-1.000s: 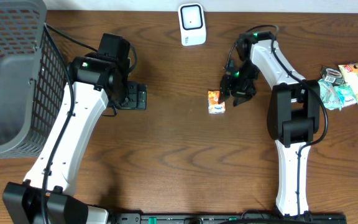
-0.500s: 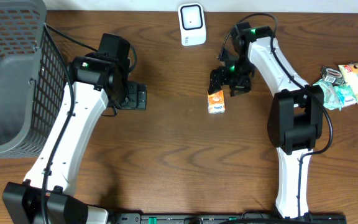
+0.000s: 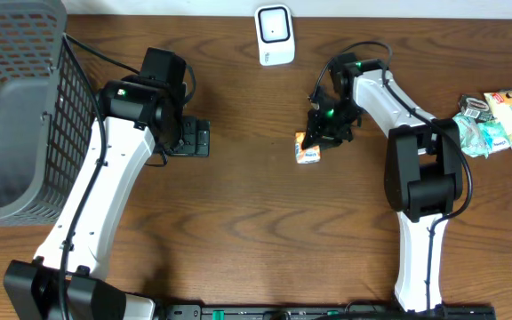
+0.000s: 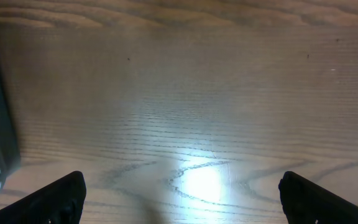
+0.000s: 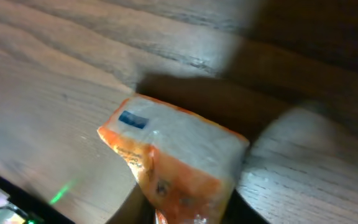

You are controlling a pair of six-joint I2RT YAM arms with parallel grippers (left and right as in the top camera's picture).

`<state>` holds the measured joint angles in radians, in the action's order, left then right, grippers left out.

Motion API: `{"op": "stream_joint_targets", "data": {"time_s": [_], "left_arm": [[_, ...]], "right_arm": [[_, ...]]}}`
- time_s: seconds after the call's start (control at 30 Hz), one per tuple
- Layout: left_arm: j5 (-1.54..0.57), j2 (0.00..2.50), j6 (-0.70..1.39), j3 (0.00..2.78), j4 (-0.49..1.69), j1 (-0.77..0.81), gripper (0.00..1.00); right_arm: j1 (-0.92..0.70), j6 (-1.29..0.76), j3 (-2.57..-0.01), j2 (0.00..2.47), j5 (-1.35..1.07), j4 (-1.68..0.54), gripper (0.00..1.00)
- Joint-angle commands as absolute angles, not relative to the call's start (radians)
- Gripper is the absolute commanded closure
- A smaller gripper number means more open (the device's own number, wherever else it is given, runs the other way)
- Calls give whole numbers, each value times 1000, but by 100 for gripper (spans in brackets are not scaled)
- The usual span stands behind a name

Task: Scan the item barcode

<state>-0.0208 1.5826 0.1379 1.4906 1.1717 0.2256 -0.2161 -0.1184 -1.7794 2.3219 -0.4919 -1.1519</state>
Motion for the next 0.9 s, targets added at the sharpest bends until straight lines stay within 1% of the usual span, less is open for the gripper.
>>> {"op": "stream_joint_targets", "data": {"time_s": [0.0, 0.03, 0.1, 0.13, 0.2, 0.3, 0.5, 0.67, 0.87], "left_arm": [[-15, 1585, 143, 1488, 1176, 226, 2], [-15, 1585, 143, 1488, 1175, 226, 2], [-15, 1585, 143, 1488, 1176, 226, 2], [-15, 1585, 143, 1488, 1176, 226, 2], [-15, 1585, 143, 1488, 1175, 226, 2], [-15, 1585, 143, 1488, 1176, 226, 2], [-15, 1585, 143, 1488, 1175, 226, 2], [-15, 1585, 143, 1488, 1176, 226, 3], [-15, 1585, 143, 1488, 1176, 226, 2]], "right_arm": [[-198, -118, -1769, 2315, -486, -1173, 88], [-192, -118, -1773, 2313, -489, -1185, 91], [-177, -104, -1781, 2306, -514, -1206, 98], [-170, -86, -1784, 2302, -539, -1213, 99], [-142, -31, -1786, 2279, -644, -1230, 99], [-109, 11, -1786, 2246, -740, -1246, 99], [-69, 295, -1786, 2170, -994, -1327, 99], [-46, 400, -1786, 2131, -1033, -1420, 99], [-40, 640, -1786, 2126, -1185, -1544, 99]]}}
